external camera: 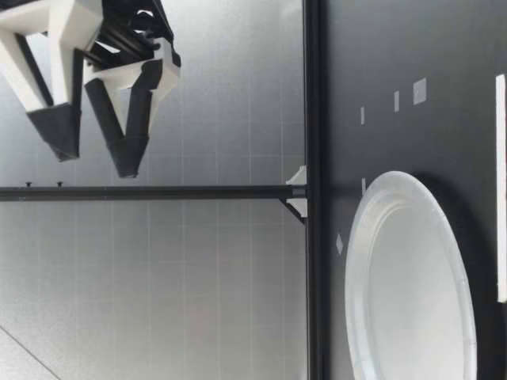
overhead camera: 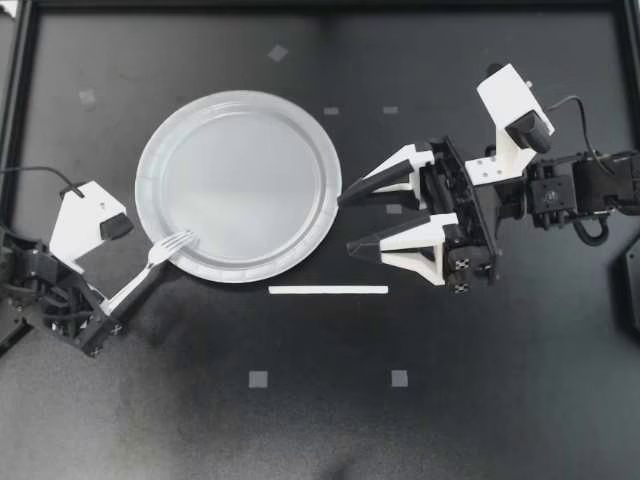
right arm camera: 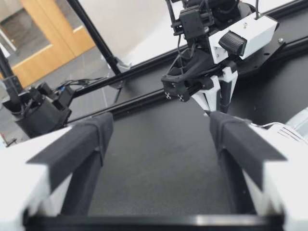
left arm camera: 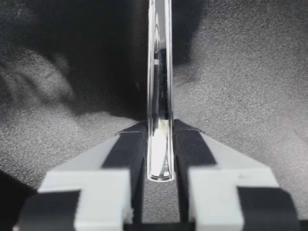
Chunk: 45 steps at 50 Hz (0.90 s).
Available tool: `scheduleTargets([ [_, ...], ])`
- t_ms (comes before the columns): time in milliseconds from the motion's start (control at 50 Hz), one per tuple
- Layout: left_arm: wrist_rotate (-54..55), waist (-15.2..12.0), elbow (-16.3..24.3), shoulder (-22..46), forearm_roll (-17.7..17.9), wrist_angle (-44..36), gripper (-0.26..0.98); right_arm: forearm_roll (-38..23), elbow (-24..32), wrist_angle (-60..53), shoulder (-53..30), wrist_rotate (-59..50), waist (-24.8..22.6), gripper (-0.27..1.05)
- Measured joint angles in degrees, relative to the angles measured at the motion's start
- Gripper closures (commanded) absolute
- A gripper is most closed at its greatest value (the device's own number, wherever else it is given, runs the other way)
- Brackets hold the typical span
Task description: Pick up the fork and place it on the plate.
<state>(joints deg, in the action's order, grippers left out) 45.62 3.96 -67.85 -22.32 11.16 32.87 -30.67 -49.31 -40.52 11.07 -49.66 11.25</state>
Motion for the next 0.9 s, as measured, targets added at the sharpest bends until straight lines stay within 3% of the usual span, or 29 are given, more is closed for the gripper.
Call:
scheduleTargets([
  [320, 0.0, 0.0, -0.1, 1.6, 0.6, -1.7, 0.16, 0.0, -0.1, 0.0, 0.0, -0.1, -0.1, 0.00],
  [900, -0.8, 0.0, 0.8, 1.4, -0.1, -4.8, 0.15, 0.0, -0.2, -0.2, -0.1, -0.8, -0.1, 0.00],
])
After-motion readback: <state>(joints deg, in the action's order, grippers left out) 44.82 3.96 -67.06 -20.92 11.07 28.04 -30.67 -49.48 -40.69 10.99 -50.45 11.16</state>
